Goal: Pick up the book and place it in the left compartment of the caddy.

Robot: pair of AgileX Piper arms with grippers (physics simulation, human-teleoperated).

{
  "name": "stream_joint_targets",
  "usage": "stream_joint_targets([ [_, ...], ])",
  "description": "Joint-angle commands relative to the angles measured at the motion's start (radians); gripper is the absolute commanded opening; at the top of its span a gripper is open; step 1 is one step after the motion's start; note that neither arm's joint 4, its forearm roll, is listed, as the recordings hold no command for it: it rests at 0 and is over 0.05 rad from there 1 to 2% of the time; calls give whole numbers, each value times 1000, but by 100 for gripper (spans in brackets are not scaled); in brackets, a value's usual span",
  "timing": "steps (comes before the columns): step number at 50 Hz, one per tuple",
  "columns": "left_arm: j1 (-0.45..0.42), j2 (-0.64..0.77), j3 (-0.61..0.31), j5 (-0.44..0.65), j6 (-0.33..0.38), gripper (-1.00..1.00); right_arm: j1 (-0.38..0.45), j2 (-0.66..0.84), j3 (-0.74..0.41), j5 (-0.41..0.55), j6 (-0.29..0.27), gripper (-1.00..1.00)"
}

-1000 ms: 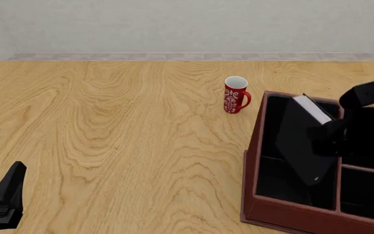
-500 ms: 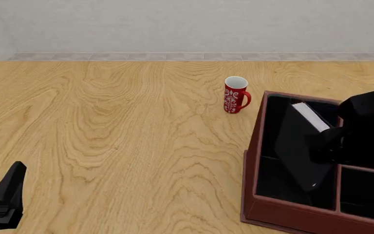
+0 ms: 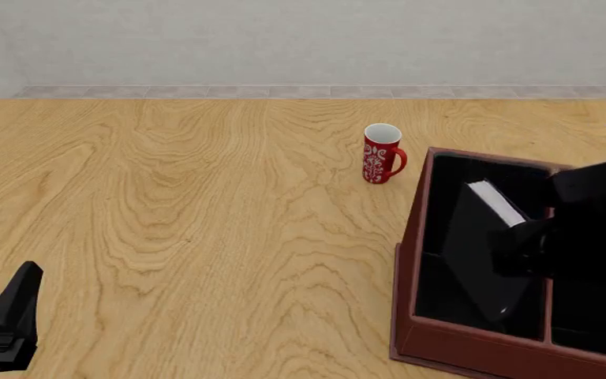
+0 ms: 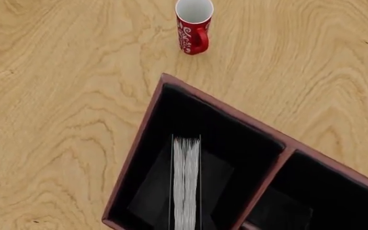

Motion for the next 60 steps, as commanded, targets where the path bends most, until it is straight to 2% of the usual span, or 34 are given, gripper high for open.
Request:
stream_joint_targets([
  [1, 0, 0, 0, 0, 0, 100, 1, 8, 16, -22, 25, -100],
  [39, 0, 0, 0, 0, 0, 100, 24, 54, 107, -93, 76, -100],
  [60, 0, 0, 0, 0, 0, 100, 27, 77, 126, -106, 79, -100],
])
